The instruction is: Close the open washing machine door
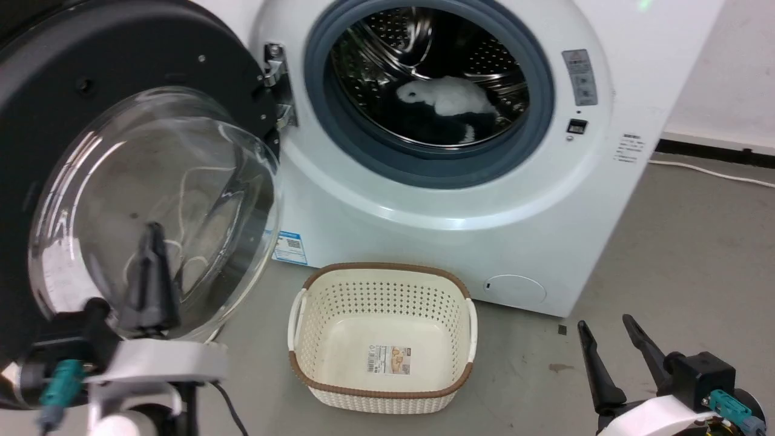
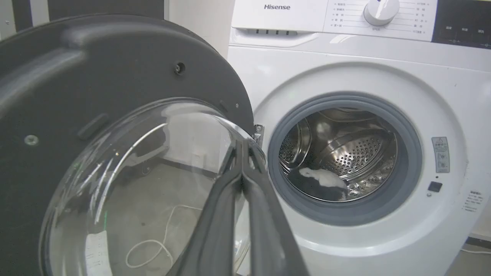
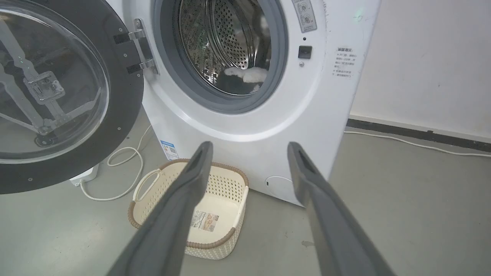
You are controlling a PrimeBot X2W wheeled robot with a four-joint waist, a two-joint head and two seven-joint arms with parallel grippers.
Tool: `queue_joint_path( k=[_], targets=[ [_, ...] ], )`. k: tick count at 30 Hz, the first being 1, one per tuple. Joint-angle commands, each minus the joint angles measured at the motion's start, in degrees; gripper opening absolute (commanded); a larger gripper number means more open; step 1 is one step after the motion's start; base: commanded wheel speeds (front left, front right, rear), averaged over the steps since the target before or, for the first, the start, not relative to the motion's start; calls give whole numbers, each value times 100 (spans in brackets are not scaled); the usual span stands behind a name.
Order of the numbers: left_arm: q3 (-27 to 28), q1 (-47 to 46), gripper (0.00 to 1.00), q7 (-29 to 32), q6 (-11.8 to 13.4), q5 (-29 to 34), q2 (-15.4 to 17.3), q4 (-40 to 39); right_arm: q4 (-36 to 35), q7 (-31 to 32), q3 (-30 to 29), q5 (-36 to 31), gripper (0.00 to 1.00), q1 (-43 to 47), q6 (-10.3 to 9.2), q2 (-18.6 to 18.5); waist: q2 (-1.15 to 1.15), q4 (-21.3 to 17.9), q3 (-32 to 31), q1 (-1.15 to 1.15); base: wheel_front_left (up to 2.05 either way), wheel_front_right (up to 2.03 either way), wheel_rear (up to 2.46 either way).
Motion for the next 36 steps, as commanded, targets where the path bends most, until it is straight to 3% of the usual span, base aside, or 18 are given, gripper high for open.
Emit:
queue_joint_path(
  k=[1,12,17,23,30,32,36],
  targets=[
    [194,-150,0,-77,33,-91,3,-141,44,-76,-16,82,100,91,-1,2,0,107,-6,0,0,0,0],
    [1676,-628,0,-209,-139,-271,3,-272,184,-208,-54,264,100,153,-2,2,0,606,0,0,0,0,0],
    [2261,-780,0,-268,-346,-197,6,30,219,-267,-90,292,100,158,-2,2,0,824,102,0,0,0,0],
    [2661,-940,0,-328,-413,-127,176,641,246,-327,-129,268,100,118,-2,3,0,989,268,0,0,0,0],
    [2920,-1249,0,-56,-383,-172,652,1578,157,-276,-229,159,100,32,-2,3,0,1114,619,0,0,0,0],
    [2865,-1434,0,392,-446,-135,1019,2050,-38,-171,-348,58,100,-3,-3,3,0,1176,895,0,0,0,0],
    [2747,-1514,0,664,-520,-140,1210,2274,-143,-123,-374,46,100,4,-3,3,0,1214,1019,0,0,0,0]
  ],
)
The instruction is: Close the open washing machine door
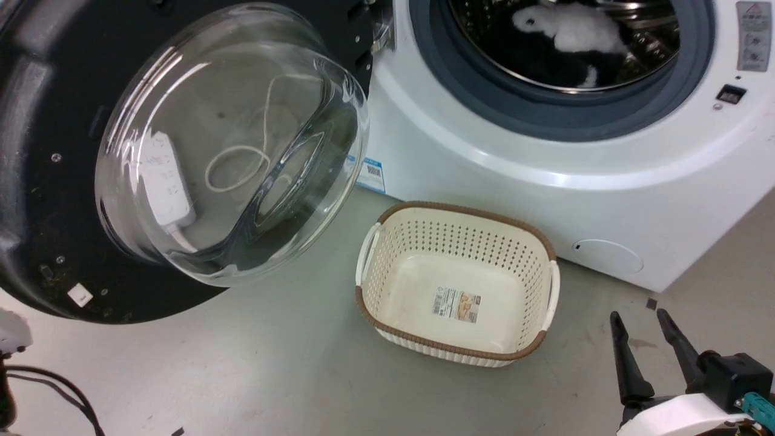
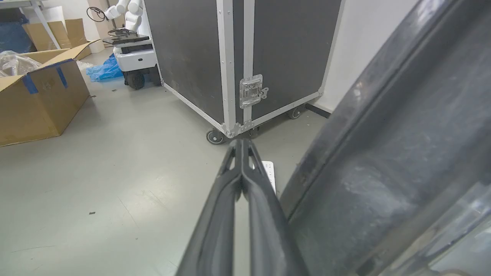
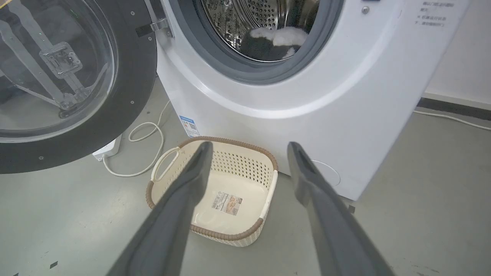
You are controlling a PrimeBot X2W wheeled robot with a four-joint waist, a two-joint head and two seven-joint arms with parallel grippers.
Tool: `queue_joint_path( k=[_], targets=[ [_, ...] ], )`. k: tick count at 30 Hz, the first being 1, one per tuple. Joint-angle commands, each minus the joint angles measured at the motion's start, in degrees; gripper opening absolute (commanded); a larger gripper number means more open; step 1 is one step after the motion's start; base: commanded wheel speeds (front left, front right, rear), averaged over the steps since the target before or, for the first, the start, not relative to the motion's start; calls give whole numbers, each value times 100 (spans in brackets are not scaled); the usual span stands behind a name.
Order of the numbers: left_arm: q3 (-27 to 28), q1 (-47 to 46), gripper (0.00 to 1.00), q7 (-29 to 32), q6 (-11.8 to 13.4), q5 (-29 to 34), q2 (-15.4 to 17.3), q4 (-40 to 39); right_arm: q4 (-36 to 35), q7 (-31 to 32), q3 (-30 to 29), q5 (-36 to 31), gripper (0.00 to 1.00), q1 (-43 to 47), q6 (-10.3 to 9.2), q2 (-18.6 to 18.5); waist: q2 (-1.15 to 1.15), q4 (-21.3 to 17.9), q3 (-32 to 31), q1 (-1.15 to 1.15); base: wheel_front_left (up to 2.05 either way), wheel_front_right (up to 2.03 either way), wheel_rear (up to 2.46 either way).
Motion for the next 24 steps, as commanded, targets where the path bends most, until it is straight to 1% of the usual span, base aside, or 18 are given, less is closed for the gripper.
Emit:
queue_joint_path(
  k=[1,5,9,13,16,20,24],
  targets=[
    [-25,-136,0,102,-70,-36,108,99,-62,20,-26,-23,100,-42,-3,2,0,49,88,-1,0,0,0],
    [-423,-129,0,531,-137,-347,300,262,-104,25,-47,22,100,-20,-3,2,0,123,145,-1,0,0,0],
    [-1192,150,0,937,-165,-1113,599,95,-61,-13,-61,105,100,6,-3,2,0,231,100,-1,0,0,0],
    [-1802,482,0,1440,-190,-1937,911,-132,16,-83,-59,188,100,40,-3,2,0,377,3,-1,0,0,0],
    [-2173,695,0,1773,-209,-2537,1087,-423,106,-149,-53,259,100,61,-3,2,0,491,-96,-1,0,0,0],
    [-2576,1005,0,2116,-235,-3101,1276,-969,259,-258,-33,372,100,91,-3,2,0,617,-250,-1,0,0,0],
    [-2995,1326,0,2477,-260,-3590,1311,-1647,435,-382,-20,504,100,150,-3,2,0,722,-402,-1,0,0,0]
  ],
)
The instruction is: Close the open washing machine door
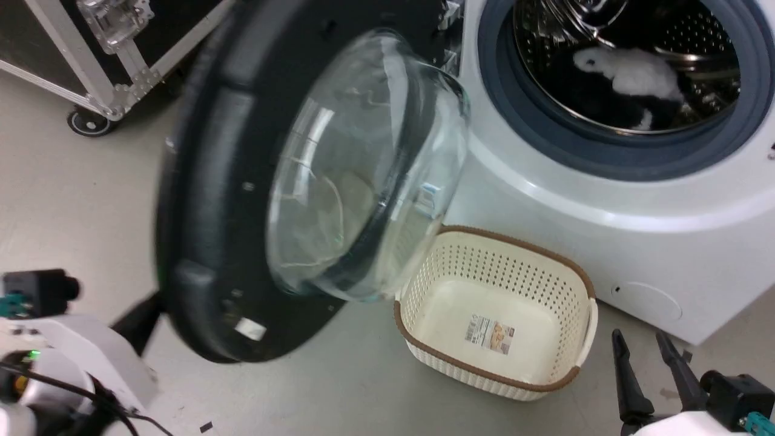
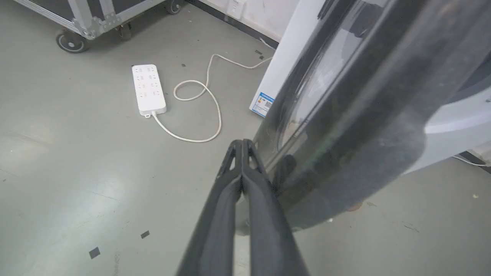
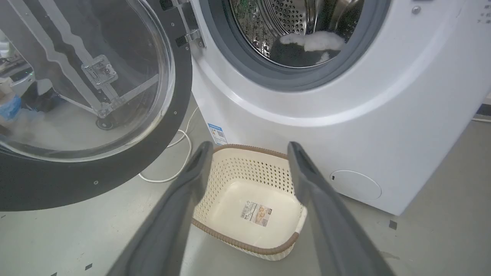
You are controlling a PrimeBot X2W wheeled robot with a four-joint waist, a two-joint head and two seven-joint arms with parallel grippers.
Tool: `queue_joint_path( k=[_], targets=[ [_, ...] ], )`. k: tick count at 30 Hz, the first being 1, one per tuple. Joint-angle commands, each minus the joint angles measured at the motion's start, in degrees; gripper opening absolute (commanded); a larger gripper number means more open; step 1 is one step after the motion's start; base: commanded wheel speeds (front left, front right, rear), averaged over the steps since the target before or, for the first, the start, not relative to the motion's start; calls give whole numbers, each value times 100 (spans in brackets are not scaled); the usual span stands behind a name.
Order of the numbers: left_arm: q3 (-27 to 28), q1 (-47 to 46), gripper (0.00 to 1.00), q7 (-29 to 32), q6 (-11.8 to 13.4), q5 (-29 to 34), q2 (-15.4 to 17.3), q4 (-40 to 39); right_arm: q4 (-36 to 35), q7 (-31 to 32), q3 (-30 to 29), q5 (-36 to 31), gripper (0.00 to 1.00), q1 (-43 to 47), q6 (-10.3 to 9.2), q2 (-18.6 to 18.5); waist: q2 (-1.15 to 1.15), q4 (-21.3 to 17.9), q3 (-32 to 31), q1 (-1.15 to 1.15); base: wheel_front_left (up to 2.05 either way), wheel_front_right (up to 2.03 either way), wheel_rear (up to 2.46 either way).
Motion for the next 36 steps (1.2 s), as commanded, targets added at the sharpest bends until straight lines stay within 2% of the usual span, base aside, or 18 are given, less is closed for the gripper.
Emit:
queue_joint_path(
  k=[1,7,12,13,22,30,36],
  targets=[
    [-510,356,0,388,-57,-455,-19,-783,206,-165,6,168,100,140,-4,4,0,119,-174,0,0,0,0],
    [-1400,445,0,715,-94,-674,-208,-1697,403,-316,-50,279,100,163,-4,4,0,74,-225,0,0,0,0],
    [-2279,-2,0,618,-125,-634,-426,-1902,535,-419,-78,376,100,113,-4,4,0,-124,-190,0,0,0,0],
    [-2808,-408,0,361,-144,-727,-670,-1624,604,-475,-62,429,100,47,-4,4,0,-355,-139,0,0,0,0],
    [-4187,-2022,0,-560,-180,-949,-1013,-382,725,-584,16,563,100,-202,-4,4,0,-1481,102,0,0,0,0],
    [-4898,-3399,0,-1250,-180,-751,-1406,1254,710,-602,190,754,100,-627,-4,4,0,-2543,495,0,0,0,0],
    [-5105,-4326,0,-1720,-180,-496,-1792,2512,639,-604,325,934,100,-910,-4,4,0,-3022,762,0,0,0,0]
  ],
)
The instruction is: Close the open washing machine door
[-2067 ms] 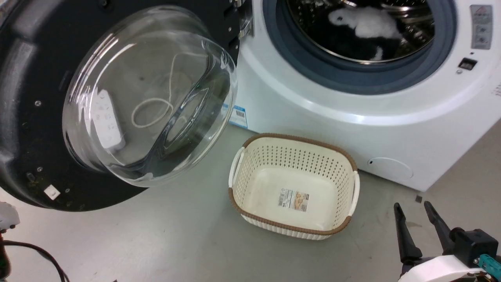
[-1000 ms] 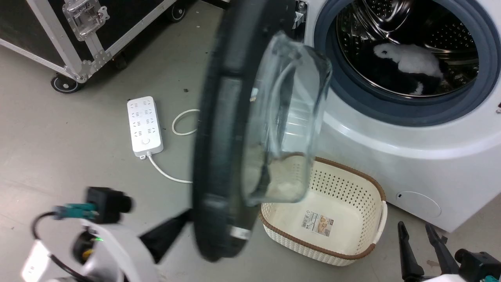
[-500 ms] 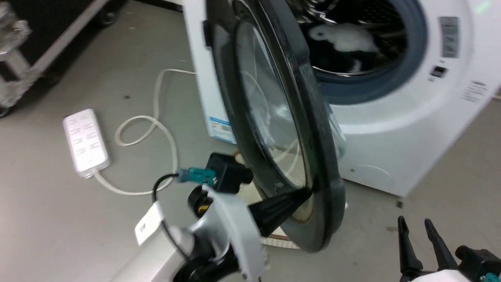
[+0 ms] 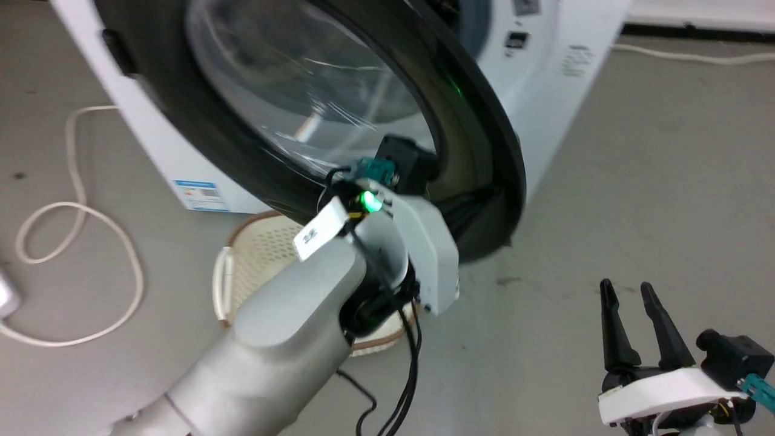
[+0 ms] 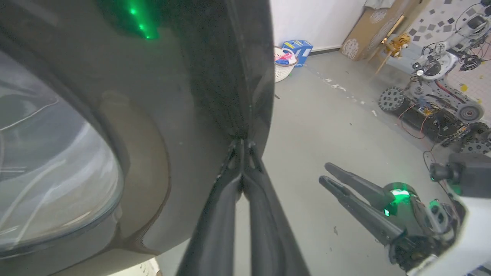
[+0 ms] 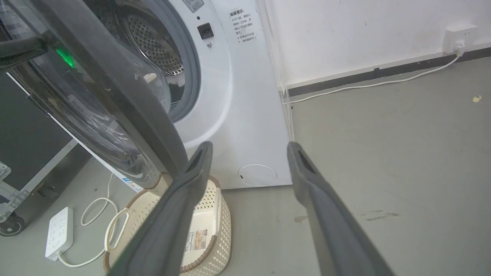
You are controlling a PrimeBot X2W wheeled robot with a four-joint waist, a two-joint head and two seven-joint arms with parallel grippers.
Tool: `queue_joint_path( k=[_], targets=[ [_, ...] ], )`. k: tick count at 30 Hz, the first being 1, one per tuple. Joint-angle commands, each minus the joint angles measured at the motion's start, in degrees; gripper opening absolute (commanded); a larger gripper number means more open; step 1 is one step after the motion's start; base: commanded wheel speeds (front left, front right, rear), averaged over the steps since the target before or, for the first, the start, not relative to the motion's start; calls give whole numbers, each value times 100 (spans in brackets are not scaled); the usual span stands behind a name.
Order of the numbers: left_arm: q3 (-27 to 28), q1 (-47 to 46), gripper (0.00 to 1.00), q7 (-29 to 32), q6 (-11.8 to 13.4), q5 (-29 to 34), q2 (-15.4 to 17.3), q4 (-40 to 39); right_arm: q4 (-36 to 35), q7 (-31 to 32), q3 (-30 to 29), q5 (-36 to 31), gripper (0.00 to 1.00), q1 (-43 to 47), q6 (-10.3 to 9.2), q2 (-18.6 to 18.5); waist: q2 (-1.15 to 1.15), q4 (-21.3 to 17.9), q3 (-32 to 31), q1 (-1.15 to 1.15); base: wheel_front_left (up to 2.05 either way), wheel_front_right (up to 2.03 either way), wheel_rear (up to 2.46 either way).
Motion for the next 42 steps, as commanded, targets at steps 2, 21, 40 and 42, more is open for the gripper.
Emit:
queue_joint_path(
  k=[2,21,40,42],
  targets=[
    [-59,-353,0,-274,-25,71,-174,472,-24,-26,46,77,100,-133,-4,0,0,-405,301,-1,0,0,0],
    [1293,-172,0,-2502,891,90,684,391,6,-27,-110,-89,100,432,-4,0,0,436,-736,-1,0,0,0],
    [3151,3569,0,-2521,2060,1611,1389,-1147,-186,-27,78,-326,100,597,-4,0,0,311,-941,-1,0,0,0],
    [3204,3859,0,-2521,1917,1522,1358,-1191,-206,-27,94,-307,100,638,-4,0,0,287,-969,-1,0,0,0]
  ],
)
